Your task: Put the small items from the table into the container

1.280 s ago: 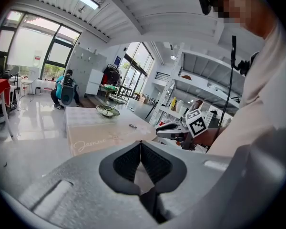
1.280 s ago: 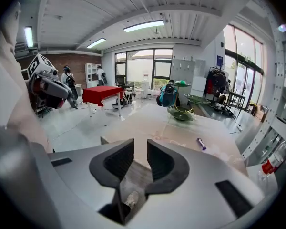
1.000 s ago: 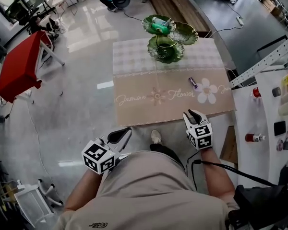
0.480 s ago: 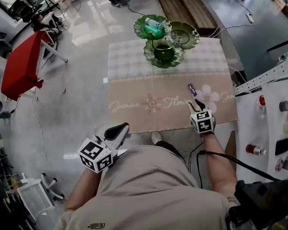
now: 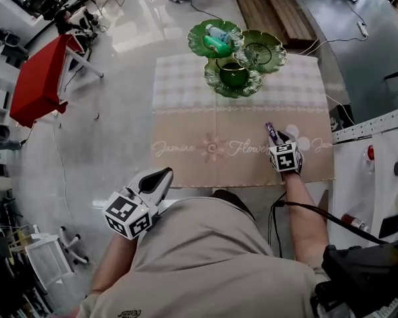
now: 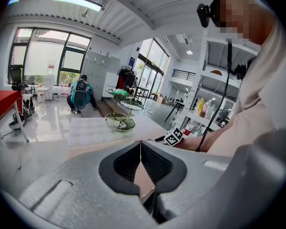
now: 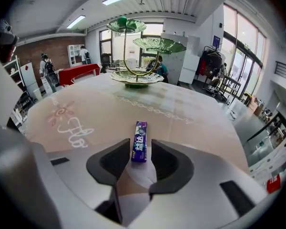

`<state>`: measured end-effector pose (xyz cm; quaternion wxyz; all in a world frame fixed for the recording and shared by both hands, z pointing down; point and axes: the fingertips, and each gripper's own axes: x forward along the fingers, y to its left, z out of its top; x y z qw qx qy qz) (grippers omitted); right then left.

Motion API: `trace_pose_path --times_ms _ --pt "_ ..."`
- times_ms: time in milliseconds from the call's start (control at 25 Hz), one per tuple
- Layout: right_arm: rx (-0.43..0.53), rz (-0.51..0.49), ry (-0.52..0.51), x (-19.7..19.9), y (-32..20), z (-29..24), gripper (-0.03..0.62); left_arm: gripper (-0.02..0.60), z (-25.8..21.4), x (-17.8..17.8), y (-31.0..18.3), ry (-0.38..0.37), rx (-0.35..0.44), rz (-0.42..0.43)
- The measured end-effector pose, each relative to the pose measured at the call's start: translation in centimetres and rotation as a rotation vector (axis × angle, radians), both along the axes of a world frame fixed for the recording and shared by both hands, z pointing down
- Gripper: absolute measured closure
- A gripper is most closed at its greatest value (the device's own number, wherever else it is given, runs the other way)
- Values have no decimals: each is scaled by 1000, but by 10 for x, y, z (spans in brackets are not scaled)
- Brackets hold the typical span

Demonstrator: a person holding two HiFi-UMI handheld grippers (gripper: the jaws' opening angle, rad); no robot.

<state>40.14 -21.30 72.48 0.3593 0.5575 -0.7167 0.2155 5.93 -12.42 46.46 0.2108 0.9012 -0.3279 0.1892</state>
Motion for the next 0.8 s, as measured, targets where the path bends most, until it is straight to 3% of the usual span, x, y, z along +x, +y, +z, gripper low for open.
trace_pose_path --times_ms 440,800 --pt "0 -32 -55 -4 -1 1 497 573 2 14 -1 -13 -2 -4" --pt "34 -57 -81 -8 3 -54 499 574 2 23 6 7 -12 20"
